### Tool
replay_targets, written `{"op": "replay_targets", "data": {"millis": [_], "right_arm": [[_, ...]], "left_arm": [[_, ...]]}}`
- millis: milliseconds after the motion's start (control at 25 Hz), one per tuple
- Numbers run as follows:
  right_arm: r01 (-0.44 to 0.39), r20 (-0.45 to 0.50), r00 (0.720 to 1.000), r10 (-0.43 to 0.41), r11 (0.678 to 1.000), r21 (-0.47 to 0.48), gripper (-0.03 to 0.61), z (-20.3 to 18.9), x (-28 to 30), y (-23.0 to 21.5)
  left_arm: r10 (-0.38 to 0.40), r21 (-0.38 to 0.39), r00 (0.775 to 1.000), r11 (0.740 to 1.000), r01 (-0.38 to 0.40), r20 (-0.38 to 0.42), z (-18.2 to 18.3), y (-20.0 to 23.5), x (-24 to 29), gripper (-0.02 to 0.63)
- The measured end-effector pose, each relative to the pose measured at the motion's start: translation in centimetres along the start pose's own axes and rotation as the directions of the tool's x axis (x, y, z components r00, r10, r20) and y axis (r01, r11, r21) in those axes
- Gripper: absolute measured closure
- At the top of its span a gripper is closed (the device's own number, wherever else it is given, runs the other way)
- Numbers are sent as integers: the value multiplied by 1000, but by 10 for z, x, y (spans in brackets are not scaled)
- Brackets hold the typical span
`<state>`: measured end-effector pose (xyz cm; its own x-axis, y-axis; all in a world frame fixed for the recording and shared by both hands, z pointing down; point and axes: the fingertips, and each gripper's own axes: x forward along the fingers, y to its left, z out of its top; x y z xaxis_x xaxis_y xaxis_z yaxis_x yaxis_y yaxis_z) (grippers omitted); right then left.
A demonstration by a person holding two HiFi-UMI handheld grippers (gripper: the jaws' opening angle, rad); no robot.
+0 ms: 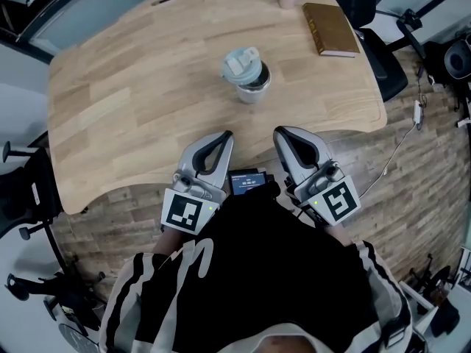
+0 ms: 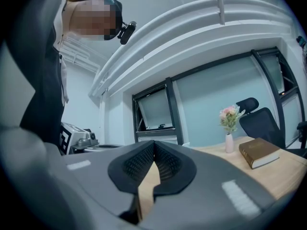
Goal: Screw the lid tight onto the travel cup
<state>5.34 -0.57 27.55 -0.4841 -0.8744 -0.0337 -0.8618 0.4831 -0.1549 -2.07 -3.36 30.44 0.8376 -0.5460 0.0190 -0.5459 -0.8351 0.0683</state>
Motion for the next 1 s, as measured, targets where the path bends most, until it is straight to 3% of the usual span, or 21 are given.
{"op": "replay_targets", "data": {"millis": [1000], "right_arm": [[130,22,991,-130,991,-22,580,18,75,-64]], "left_arm": [[-56,-29,998,998,56,-7,4,86,56,612]]}}
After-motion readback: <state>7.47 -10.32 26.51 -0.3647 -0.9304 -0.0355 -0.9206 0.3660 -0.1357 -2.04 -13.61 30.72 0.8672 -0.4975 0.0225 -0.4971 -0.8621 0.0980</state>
